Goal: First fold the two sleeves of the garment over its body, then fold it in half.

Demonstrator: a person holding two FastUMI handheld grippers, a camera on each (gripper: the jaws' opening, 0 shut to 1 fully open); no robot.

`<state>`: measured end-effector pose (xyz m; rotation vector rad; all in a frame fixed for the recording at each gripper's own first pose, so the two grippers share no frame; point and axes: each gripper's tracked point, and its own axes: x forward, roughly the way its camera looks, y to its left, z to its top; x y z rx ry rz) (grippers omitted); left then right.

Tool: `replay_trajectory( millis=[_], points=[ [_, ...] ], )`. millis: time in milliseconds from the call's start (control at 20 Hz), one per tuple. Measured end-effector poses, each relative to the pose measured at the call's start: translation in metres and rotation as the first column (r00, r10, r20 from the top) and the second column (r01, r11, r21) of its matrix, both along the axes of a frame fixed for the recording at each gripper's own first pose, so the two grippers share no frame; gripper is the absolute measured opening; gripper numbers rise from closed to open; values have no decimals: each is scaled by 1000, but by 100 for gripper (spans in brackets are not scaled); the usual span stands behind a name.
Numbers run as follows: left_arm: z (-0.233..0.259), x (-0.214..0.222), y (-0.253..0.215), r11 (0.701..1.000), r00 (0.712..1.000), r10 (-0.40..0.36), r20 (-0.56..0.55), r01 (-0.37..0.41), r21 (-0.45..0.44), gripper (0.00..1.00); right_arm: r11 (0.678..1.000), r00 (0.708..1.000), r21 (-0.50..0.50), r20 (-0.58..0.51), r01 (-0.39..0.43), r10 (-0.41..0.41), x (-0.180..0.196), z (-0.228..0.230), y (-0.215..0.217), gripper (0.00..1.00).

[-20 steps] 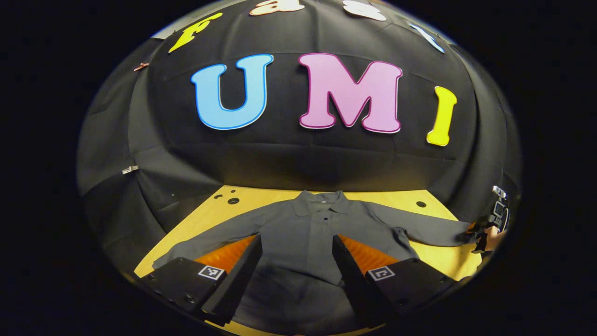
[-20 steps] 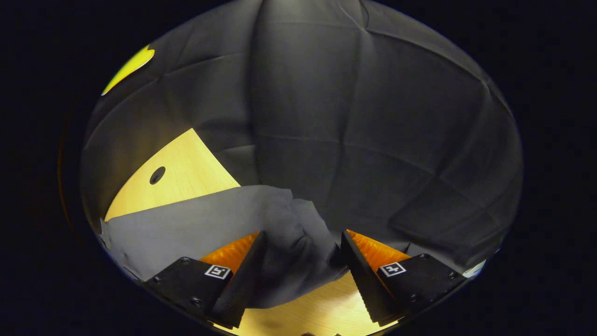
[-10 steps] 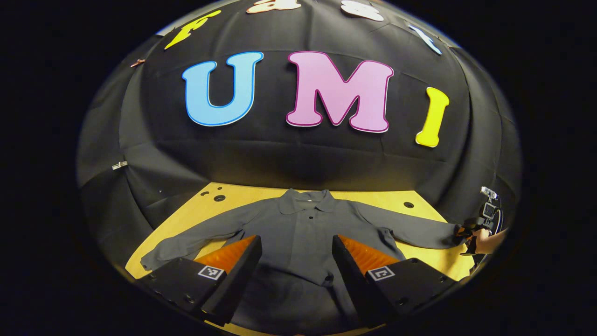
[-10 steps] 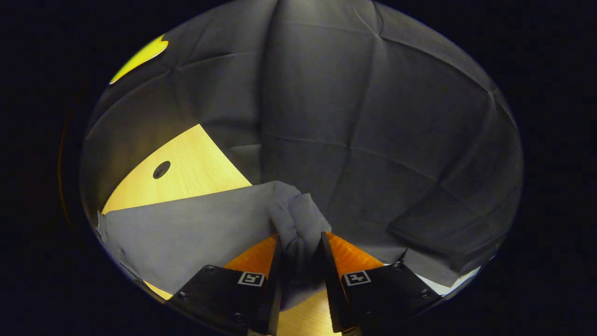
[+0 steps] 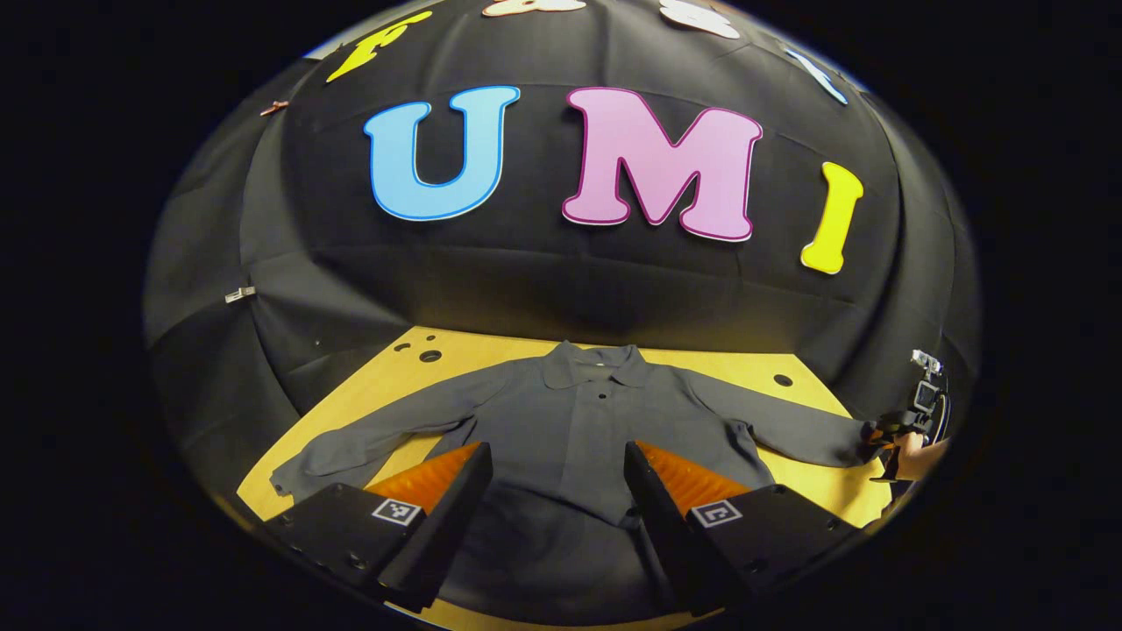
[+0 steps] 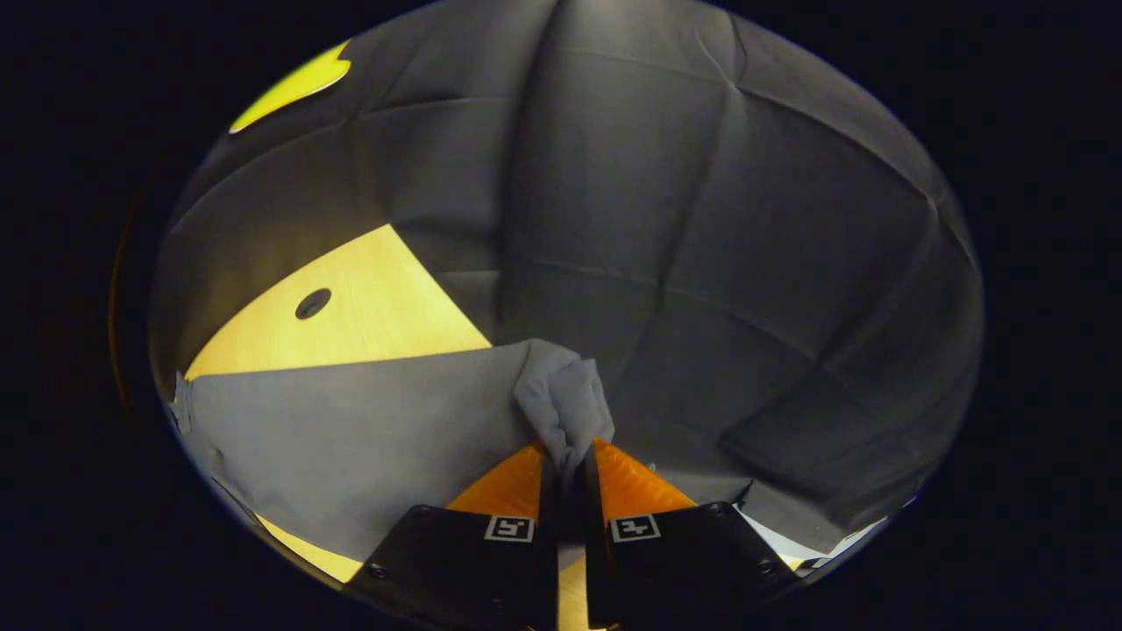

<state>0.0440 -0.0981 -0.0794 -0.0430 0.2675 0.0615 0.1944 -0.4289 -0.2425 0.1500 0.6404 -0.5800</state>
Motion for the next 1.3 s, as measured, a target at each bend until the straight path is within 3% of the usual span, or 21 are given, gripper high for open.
replay_trajectory(
  millis=[50,150,450,700,850,1300],
  points=[
    [2,-1,1,1000,1000,2,1,-2,2,96,1000,1000,13,4,-9,9,2,4,-2,8],
    [4,-3,6,1000,1000,8,6,-8,1,96,998,999,58,31,-9,7,2,7,0,5],
    [-1,-11,24,1000,1000,14,-6,-14,-11,96,998,997,-34,57,-50,52,6,31,8,5],
    [11,-16,48,998,999,12,37,-14,55,96,980,981,-116,80,-165,174,7,60,26,5],
    [9,-21,57,999,999,-7,43,5,43,95,962,961,-142,118,-232,249,9,82,43,5],
    [-2,-42,109,999,998,25,65,-26,18,96,881,856,-164,211,-444,471,2,126,60,5]
  ],
)
